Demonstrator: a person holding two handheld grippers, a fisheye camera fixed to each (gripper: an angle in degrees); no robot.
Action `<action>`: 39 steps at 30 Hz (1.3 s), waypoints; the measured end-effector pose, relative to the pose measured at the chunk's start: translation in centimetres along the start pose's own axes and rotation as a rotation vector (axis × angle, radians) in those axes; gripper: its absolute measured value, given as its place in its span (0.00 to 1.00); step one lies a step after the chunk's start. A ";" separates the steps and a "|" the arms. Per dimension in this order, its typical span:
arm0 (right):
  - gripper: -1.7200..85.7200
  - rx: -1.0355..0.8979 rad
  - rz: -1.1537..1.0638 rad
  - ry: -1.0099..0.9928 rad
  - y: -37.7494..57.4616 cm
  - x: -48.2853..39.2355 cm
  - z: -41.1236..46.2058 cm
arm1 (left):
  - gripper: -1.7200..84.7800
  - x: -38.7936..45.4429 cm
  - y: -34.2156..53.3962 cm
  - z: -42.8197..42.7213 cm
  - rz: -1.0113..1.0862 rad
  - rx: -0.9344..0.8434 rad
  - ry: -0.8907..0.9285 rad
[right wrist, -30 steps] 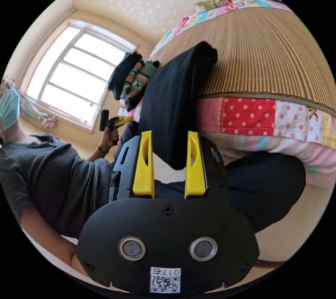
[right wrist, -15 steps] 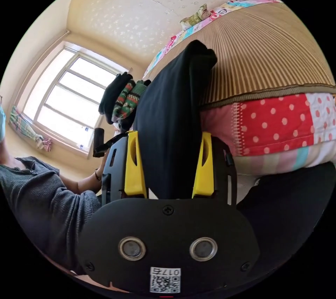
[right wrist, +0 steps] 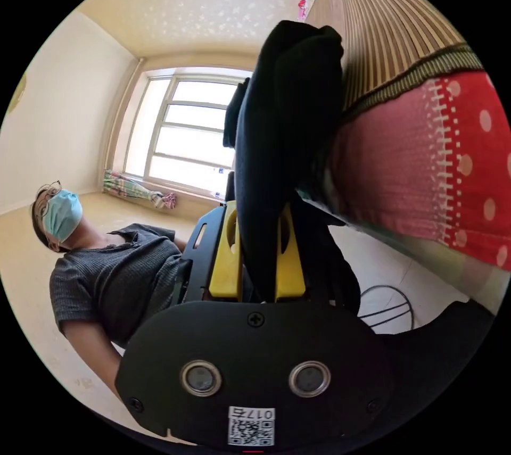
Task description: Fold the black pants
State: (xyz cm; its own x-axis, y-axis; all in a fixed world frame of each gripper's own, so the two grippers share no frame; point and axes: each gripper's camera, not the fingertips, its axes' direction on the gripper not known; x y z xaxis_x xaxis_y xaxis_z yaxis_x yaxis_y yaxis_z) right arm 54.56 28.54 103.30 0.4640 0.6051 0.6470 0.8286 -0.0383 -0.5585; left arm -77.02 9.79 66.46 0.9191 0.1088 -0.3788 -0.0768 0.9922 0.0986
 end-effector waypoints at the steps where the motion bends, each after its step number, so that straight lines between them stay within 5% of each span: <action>1: 0.13 0.022 -0.041 -0.016 0.5 -1.0 -0.5 | 0.13 0.5 0.5 -0.1 0.011 0.007 0.012; 9: 0.11 0.330 -0.333 0.015 5.3 -8.6 -9.6 | 0.13 14.8 -3.2 7.1 0.282 -0.021 0.072; 16: 0.11 0.544 -0.493 0.339 6.8 -20.5 -26.6 | 0.13 33.4 -17.8 24.1 0.574 -0.165 0.132; 21: 0.14 0.797 -0.189 0.736 2.0 -26.8 -41.9 | 0.24 48.9 -34.2 43.2 0.563 -0.200 0.056; 23: 0.19 1.032 0.155 1.079 0.4 -27.9 -46.4 | 0.25 50.1 -35.2 48.7 0.545 -0.256 -0.059; 26: 0.18 1.214 0.374 1.323 0.6 -26.8 -46.5 | 0.21 46.1 -30.4 53.6 0.540 -0.337 -0.142; 34: 0.07 0.906 0.280 1.157 0.1 -10.4 -30.0 | 0.12 24.6 -9.4 40.0 0.551 -0.380 -0.231; 39: 0.03 0.734 0.217 0.894 -1.1 -4.2 -16.4 | 0.06 18.7 -1.6 14.6 0.373 -0.027 -0.360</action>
State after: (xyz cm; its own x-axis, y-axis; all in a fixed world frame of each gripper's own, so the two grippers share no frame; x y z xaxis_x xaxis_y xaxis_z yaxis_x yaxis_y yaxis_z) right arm 56.85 13.01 109.64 0.8698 -0.1419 0.4725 0.4617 0.5718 -0.6782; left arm -54.03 9.31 72.68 0.9017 0.4319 0.0182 -0.4300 0.8918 0.1407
